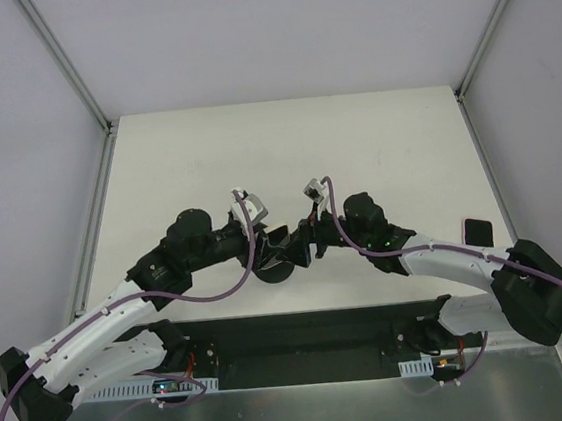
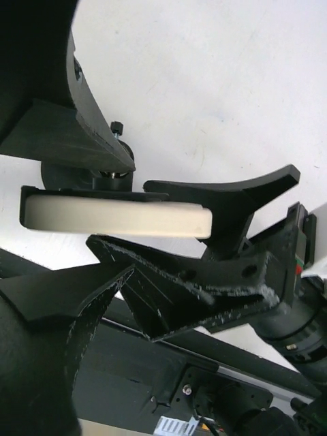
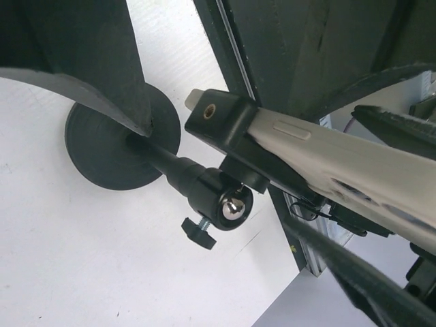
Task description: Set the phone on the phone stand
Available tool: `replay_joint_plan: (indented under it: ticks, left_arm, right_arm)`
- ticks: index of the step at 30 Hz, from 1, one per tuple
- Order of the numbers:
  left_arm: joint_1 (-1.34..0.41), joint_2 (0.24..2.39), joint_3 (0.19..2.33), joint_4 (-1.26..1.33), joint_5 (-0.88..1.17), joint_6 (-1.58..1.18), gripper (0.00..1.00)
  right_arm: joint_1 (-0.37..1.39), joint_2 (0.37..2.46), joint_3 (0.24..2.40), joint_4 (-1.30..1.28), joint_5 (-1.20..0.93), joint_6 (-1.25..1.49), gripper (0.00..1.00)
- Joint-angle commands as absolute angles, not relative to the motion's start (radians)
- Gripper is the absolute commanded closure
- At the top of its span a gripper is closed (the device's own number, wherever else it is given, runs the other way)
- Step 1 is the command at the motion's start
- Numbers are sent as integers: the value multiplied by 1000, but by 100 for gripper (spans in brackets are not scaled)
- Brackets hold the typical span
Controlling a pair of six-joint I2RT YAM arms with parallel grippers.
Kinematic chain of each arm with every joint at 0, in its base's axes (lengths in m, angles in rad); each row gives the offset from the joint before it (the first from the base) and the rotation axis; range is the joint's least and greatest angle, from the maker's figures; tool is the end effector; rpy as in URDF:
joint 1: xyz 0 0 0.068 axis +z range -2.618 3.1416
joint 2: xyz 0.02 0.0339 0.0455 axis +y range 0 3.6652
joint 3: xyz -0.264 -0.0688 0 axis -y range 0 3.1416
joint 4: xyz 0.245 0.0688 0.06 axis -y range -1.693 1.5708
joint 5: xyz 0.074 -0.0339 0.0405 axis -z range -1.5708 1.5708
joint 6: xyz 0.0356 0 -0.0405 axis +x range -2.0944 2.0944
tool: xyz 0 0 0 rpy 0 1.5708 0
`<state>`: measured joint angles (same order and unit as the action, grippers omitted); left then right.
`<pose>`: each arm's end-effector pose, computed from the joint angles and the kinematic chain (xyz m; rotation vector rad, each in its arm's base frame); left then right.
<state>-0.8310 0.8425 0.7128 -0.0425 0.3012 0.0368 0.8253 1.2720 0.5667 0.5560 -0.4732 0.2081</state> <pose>0.1280 -0.1559 0.3198 0.9634 1.5338 -0.8359 0.1728 0.2110 0.2369 -0.9080 1.6109 1.1495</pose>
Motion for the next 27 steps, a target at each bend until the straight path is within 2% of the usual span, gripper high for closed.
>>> replay_joint_plan:
  ticks: [1, 5, 6, 11, 15, 17, 21, 27]
  left_arm:
    - [-824, 810, 736, -24, 273, -80, 44]
    - [-822, 775, 761, -72, 273, -133, 37]
    - [-822, 761, 768, -84, 265, -147, 28]
    - [-822, 637, 776, -158, 220, -287, 14]
    - [-822, 566, 769, -277, 106, -437, 14]
    - [-822, 549, 775, -337, 62, -497, 18]
    - [-822, 537, 819, -448, 116, -532, 20]
    - [-822, 535, 848, -474, 156, -604, 19]
  right_arm:
    - [824, 1181, 581, 525, -454, 175, 16]
    - [824, 1149, 589, 450, -475, 117, 11]
    - [824, 1149, 595, 433, -485, 101, 11]
    - [819, 1169, 652, 335, -474, -29, 7]
    - [799, 1222, 679, 379, -479, -26, 7]
    - [801, 1244, 680, 423, -489, -3, 7]
    - [814, 1291, 646, 602, -485, 95, 11]
    - [867, 1315, 626, 710, -419, 101, 21]
